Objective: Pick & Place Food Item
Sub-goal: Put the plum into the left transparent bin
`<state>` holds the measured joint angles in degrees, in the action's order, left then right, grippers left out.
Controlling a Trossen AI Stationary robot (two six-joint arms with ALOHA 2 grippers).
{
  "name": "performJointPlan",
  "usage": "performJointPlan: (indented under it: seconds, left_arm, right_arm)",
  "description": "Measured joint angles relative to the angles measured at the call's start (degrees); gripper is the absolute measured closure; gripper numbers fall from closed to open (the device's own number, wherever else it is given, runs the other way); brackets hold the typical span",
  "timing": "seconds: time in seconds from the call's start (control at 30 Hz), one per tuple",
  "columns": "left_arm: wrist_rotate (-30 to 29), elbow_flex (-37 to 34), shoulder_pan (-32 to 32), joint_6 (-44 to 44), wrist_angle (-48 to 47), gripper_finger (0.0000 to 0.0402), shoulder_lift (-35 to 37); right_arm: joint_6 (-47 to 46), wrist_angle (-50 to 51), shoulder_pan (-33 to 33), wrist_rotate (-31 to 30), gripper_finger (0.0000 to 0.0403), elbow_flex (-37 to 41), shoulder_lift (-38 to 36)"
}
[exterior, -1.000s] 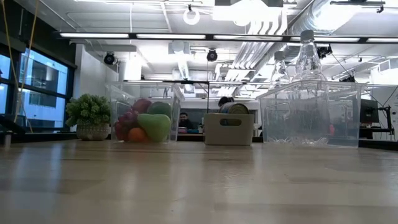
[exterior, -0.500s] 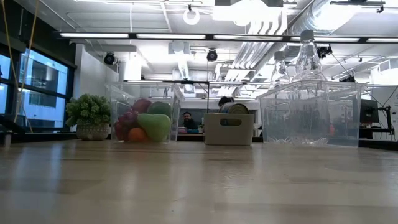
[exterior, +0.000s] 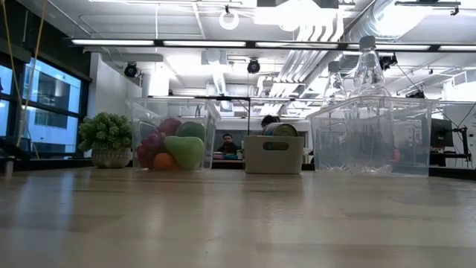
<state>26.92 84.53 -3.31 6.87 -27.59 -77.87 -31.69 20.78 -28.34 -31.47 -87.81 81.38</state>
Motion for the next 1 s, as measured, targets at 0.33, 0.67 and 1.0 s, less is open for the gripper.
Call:
performJointPlan:
  seconds: [0.33, 0.67, 1.0]
  left_arm:
    - [0.0, 0.0, 0.0, -1.8, 0.7, 0.0029, 0.0]
    - [0.1, 0.0, 0.0, -11.5, 0.7, 0.0029, 0.0]
    - [-3.0, 0.0, -0.6, -13.2, 4.7, 0.0029, 0.0]
  right_arm:
    - [-0.2, 0.0, 0.4, 0.4, 0.0195, 0.0, 0.0]
    - [2.5, 0.0, 3.2, 0.8, 0.0195, 0.0, 0.0]
    - [1.3, -4.0, 6.5, 8.5, 0.0195, 0.0, 0.0]
